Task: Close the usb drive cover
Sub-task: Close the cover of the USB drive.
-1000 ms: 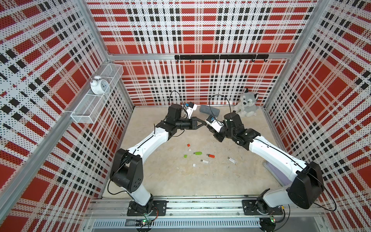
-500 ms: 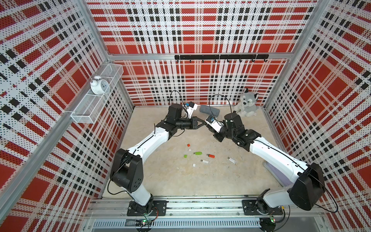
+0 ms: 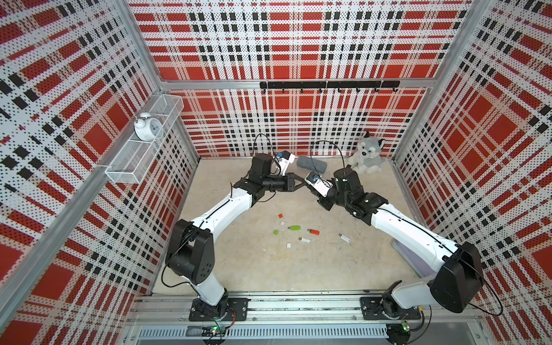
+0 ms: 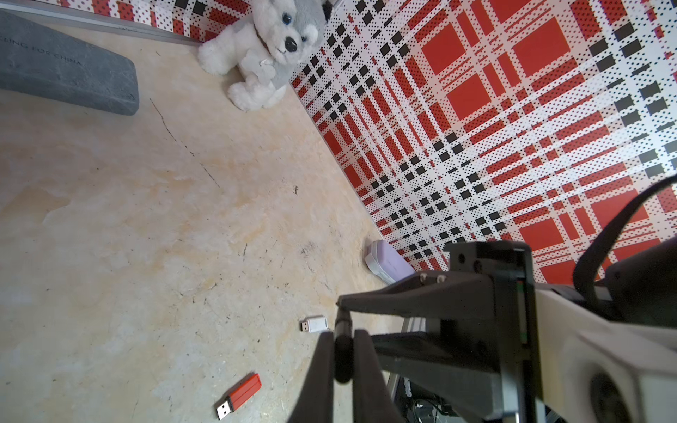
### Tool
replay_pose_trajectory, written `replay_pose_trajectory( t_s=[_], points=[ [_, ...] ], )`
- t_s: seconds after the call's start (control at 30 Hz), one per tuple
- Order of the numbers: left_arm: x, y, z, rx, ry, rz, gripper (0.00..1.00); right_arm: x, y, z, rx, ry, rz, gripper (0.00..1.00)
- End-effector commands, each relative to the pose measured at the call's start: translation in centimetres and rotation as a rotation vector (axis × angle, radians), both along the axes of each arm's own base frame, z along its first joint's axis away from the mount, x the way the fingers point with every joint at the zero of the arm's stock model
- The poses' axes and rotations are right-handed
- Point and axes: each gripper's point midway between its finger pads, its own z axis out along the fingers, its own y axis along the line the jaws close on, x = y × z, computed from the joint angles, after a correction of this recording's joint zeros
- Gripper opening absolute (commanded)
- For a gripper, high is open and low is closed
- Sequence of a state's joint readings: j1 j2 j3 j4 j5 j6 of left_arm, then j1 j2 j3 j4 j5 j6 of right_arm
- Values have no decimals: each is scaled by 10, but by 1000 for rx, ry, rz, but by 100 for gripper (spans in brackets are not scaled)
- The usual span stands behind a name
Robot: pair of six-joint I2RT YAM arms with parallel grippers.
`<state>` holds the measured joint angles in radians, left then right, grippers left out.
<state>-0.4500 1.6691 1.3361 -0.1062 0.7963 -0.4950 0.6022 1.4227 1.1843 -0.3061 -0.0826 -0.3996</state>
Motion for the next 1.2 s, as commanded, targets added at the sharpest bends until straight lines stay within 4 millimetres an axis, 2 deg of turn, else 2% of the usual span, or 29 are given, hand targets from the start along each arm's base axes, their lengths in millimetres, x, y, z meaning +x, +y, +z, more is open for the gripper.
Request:
replay_pose_trajectory(
  t_s=[0.0, 0.2, 0.53, 1.0, 1.17],
  points=[
    [-6, -12, -4, 16, -2, -45, 8, -6, 14, 27, 72, -70, 47, 10],
    [-6, -13, -5, 22, 6, -40, 8, -2, 13, 33, 72, -96, 31, 10],
    [-14, -19, -4, 9, 9, -81, 9, -5, 23, 44, 149, -110, 70, 10],
    [-20, -23, -12, 21, 29, -106, 9, -5, 28, 57, 184, -150, 95, 10],
    [-22, -24, -8, 20, 3, -118, 8, -8, 32, 59, 210, -147, 121, 10]
  ],
)
